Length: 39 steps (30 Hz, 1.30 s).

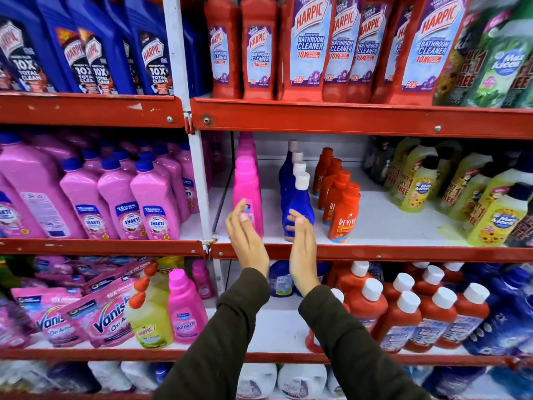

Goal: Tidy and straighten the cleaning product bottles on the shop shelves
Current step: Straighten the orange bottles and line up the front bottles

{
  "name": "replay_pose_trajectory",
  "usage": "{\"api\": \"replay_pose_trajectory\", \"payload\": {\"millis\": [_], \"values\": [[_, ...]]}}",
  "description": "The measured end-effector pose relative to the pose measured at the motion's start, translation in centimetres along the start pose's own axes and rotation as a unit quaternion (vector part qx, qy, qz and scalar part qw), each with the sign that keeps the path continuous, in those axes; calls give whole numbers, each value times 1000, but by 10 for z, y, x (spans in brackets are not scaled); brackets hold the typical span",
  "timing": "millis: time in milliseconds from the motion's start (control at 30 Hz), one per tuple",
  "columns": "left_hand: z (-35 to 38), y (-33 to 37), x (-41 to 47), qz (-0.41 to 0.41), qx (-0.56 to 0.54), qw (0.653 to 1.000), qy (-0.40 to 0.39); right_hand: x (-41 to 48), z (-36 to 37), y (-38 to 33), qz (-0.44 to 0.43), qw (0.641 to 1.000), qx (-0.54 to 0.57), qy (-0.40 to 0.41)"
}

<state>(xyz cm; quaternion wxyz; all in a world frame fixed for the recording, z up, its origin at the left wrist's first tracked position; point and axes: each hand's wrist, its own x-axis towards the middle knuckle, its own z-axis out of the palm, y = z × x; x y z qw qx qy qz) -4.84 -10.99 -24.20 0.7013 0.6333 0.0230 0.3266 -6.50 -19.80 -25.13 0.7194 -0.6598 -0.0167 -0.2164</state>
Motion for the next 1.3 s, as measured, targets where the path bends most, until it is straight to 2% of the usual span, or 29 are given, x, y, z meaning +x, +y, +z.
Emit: {"api": "replay_pose_trajectory", "payload": {"millis": [67,167,300,600,900,1200,1300], "values": [[-8,-1,16,-16,9,1000,4,0,14,-3,33,998,0,-44],[-16,-7,42,-115,30,992,-48,5,34,-5,91,990,6,-104],[-21,-13,65,-242,-78,958,-129,12,48,2,128,979,25,-157],[-28,-22,67,-236,-62,959,-143,19,44,11,163,967,-12,-195],[-33,-21,60,-205,-30,968,-142,20,42,12,188,964,-6,-187],[-36,-17,54,-189,-3,968,-164,19,47,14,176,965,-49,-189],[-33,-12,44,-164,38,970,-173,12,46,5,142,971,-64,-181]]}}
